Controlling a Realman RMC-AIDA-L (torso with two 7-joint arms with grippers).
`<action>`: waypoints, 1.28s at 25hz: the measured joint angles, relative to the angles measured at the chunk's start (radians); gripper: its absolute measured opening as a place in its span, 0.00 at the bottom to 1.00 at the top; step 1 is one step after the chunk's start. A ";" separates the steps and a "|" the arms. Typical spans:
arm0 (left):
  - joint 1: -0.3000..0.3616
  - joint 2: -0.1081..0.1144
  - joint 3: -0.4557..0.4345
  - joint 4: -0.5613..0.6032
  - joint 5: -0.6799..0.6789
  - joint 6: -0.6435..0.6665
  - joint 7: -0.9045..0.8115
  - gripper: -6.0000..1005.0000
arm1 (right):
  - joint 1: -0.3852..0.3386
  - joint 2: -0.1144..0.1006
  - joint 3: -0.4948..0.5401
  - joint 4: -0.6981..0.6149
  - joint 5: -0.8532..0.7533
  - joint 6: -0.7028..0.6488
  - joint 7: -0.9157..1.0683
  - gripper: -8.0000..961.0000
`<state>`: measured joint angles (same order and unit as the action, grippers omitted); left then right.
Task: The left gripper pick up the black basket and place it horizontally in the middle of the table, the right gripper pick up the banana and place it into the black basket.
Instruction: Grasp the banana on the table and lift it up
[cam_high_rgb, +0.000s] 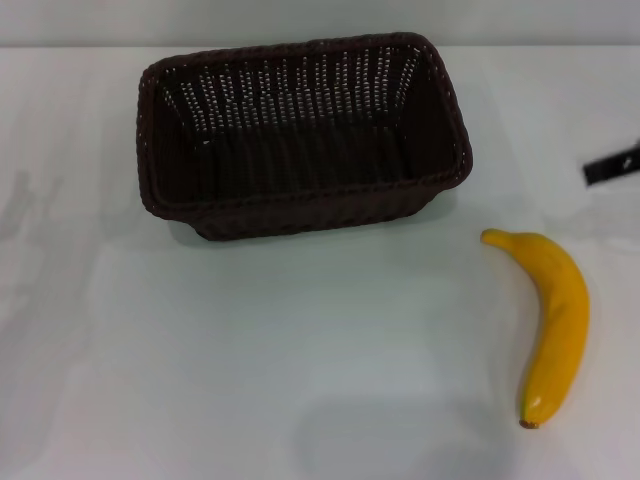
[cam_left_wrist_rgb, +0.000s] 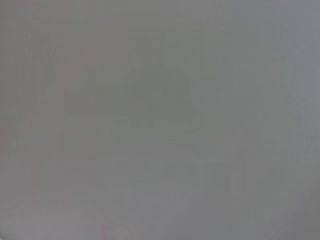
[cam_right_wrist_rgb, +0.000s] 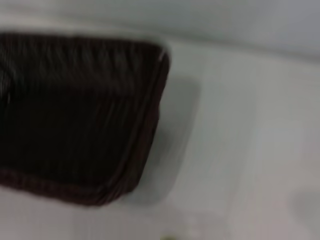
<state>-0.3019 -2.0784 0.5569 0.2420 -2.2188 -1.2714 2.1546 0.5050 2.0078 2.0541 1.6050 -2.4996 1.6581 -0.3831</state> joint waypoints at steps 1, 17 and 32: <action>-0.001 0.000 0.000 0.000 -0.007 0.002 0.000 0.89 | 0.009 0.001 -0.058 0.014 -0.029 0.020 0.051 0.88; -0.019 0.003 0.003 -0.001 -0.016 0.050 0.002 0.89 | 0.058 0.006 -0.435 0.024 -0.158 0.024 0.329 0.81; -0.029 0.005 0.006 -0.001 -0.013 0.067 0.002 0.89 | 0.080 0.007 -0.477 -0.164 -0.179 -0.107 0.328 0.77</action>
<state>-0.3310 -2.0738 0.5626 0.2407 -2.2317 -1.2042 2.1568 0.5846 2.0149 1.5771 1.4414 -2.6790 1.5507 -0.0552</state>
